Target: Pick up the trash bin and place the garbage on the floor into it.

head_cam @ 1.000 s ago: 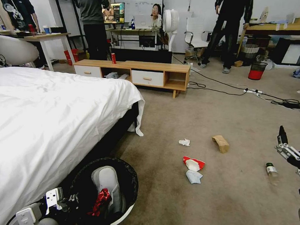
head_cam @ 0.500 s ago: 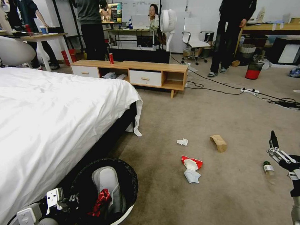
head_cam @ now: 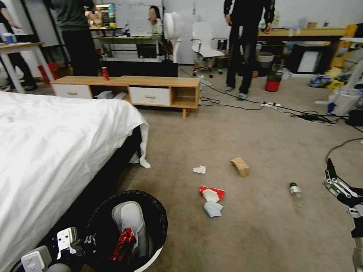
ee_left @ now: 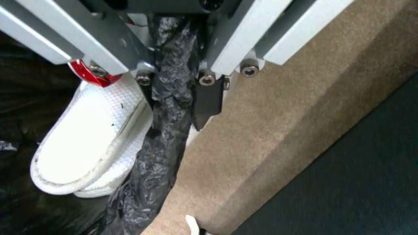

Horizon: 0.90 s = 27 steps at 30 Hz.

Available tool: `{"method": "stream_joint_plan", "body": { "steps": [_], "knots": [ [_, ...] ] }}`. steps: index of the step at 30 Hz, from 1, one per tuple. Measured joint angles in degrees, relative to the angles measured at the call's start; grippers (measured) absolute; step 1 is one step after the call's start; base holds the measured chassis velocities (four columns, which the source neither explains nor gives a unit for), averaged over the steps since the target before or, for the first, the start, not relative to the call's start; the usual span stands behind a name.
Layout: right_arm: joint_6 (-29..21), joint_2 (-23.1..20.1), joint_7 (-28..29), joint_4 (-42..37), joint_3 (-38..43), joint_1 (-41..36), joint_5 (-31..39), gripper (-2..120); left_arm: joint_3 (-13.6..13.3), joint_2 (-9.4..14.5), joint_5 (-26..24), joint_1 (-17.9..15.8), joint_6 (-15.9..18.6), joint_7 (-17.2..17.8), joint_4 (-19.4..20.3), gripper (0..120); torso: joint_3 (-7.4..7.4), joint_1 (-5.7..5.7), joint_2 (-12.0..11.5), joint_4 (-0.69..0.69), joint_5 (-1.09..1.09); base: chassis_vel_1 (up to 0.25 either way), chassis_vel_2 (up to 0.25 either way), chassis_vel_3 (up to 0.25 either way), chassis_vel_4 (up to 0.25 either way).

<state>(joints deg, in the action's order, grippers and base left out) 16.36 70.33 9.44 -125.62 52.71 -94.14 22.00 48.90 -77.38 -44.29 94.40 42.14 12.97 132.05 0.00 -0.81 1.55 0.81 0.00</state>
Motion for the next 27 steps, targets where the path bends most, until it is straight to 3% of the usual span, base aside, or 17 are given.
{"method": "stream_joint_plan", "body": {
  "steps": [16,27],
  "knots": [
    [0.56,0.31,-0.03,0.06,-0.23,-0.08,-1.27,100,1.34,0.46,-0.83,0.72,0.0,1.25,0.93,2,0.0,0.0,0.0,-0.01,0.0,0.0,0.0,0.0,0.0],
    [1.08,-0.06,-0.03,0.42,-0.39,-0.13,-1.52,100,1.46,-0.07,-0.85,1.02,0.0,1.31,1.51,2,0.0,0.0,0.0,-0.01,0.0,-0.13,0.123,0.134,-0.131]
  ]
}}
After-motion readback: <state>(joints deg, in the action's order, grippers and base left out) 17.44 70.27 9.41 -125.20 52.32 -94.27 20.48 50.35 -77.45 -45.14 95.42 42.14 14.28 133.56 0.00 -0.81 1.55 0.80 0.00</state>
